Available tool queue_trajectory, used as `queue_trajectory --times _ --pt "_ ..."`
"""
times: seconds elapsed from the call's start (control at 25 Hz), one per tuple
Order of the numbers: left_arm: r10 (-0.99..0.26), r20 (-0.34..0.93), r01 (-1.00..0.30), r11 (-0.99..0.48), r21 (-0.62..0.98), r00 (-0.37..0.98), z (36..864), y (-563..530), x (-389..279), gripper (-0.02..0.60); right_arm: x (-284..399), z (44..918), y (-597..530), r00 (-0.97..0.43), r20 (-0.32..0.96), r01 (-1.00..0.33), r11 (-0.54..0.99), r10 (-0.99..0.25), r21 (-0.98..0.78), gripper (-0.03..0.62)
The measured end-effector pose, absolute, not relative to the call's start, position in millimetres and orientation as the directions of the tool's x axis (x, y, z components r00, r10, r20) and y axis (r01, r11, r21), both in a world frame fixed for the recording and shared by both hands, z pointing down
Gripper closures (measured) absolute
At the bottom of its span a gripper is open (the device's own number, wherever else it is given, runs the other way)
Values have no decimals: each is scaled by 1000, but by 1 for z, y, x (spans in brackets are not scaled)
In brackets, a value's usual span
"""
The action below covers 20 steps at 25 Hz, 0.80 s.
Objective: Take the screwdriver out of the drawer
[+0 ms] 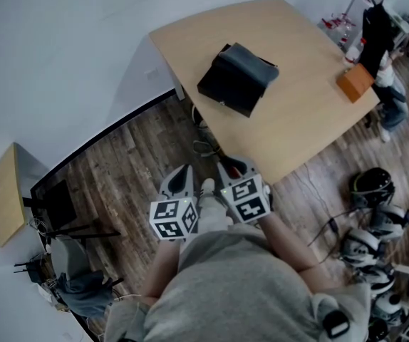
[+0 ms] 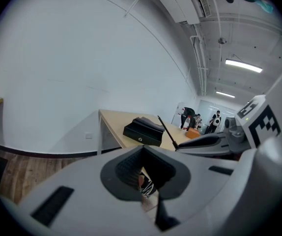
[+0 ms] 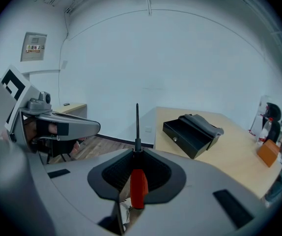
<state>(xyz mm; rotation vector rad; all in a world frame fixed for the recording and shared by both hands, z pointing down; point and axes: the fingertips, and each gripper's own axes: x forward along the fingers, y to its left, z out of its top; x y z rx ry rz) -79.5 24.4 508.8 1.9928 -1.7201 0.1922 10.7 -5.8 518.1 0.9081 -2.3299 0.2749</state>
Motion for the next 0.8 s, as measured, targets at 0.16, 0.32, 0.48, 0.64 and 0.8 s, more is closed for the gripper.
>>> queue_trajectory --times 0.16,0.32,0.48,0.64,0.8 --pt "-889 412 -956 -82 281 197 508 26 -79 580 11 515 -4 -574 605 -673 739 -552 36 534" --pt "-891 407 -955 -86 284 201 506 25 -77 580 13 513 -4 -572 601 -674 737 -558 43 534" --pt "-891 405 -954 -90 285 205 506 24 -78 580 12 513 -6 -571 601 -676 736 -560 44 536" --pt "-891 404 -955 -96 281 209 504 22 -78 580 11 510 -8 -572 595 -677 734 -565 47 534" --pt "-891 401 -955 -101 280 212 502 18 -77 580 10 507 -12 -574 590 -677 734 -568 48 534"
